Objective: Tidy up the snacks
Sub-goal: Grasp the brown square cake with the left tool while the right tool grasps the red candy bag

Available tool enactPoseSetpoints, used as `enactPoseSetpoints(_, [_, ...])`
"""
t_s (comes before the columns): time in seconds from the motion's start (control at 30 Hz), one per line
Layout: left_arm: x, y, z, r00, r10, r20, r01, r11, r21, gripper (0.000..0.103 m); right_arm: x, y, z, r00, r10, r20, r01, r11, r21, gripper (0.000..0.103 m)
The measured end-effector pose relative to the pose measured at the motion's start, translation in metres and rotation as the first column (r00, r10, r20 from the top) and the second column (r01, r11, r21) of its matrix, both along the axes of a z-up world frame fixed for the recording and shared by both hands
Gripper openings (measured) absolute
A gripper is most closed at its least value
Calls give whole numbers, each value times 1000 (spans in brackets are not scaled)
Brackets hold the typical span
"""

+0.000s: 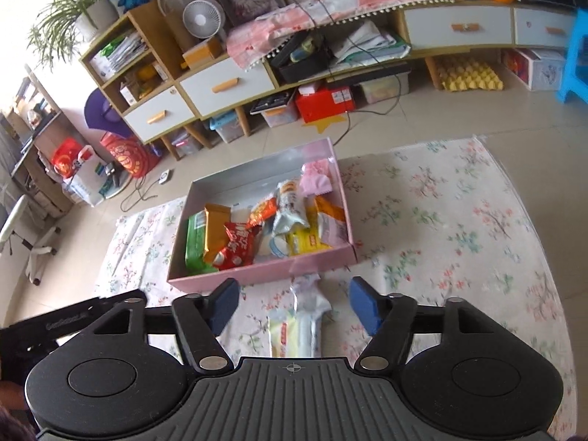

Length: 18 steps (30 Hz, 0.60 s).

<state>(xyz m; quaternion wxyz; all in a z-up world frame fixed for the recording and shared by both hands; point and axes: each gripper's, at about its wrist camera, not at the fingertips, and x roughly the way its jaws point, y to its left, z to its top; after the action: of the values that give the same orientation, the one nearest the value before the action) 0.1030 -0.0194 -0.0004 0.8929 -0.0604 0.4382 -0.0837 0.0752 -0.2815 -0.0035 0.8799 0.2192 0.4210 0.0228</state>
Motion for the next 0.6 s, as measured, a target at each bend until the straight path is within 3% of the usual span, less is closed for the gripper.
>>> enactPoseSetpoints(0.23, [-25, 13, -36, 996, -6, -90, 5, 1000, -6, 75, -20, 14, -34, 995, 43, -86, -44, 999, -13, 69])
enactPoseSetpoints(0.6, [-40, 15, -67, 988, -29, -150, 39, 997, 67, 75, -23, 27, -45, 990, 89, -106, -90, 996, -6, 69])
